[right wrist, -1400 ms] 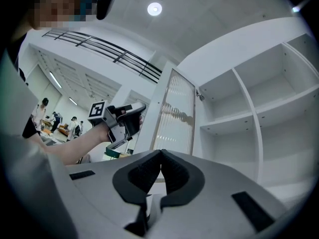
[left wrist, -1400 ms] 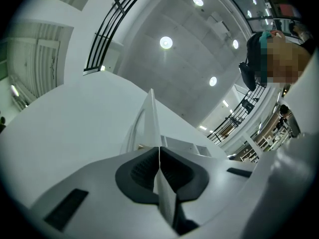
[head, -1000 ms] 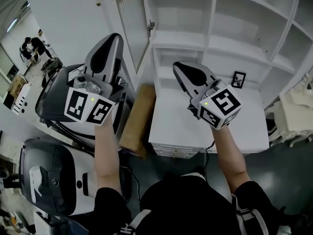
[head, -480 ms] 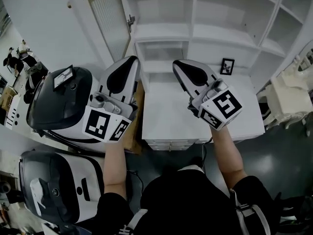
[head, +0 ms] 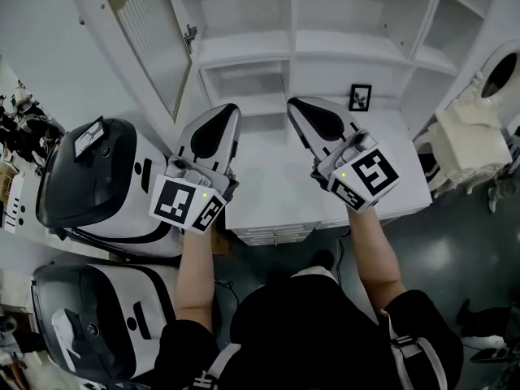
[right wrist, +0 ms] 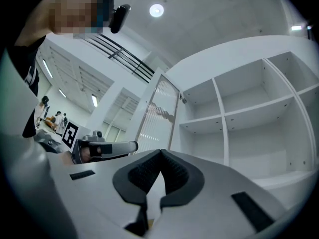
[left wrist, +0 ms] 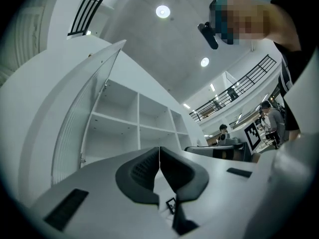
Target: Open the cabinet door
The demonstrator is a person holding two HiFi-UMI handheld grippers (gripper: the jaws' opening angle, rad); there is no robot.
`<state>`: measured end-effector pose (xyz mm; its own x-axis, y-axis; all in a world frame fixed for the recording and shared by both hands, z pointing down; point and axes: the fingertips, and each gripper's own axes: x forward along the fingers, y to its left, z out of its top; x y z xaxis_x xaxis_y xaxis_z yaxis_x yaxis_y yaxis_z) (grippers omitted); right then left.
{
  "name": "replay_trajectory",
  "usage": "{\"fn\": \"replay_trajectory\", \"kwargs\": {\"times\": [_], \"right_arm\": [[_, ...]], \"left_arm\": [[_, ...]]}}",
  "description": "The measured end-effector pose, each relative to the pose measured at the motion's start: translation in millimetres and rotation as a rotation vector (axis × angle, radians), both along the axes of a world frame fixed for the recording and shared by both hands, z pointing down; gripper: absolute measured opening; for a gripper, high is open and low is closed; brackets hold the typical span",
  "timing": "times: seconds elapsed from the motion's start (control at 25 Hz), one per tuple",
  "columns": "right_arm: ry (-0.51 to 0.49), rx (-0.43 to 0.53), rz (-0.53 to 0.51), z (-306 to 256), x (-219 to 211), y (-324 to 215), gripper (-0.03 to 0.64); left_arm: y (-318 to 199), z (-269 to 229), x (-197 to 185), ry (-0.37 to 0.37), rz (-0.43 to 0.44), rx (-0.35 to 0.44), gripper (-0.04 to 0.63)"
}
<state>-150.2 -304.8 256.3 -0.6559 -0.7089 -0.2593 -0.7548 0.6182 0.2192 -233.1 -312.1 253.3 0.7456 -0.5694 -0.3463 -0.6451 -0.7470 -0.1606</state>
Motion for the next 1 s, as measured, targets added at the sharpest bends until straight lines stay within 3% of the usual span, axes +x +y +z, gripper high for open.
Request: {"fn": "replay_trajectory", "kwargs": {"times": [1.0], "right_arm": [[0.011, 0.016, 0.024, 5, 14, 7, 0.015]], "left_arm": [[-1, 13, 16, -0.043, -0.007, -0.025, 0.026]]}}
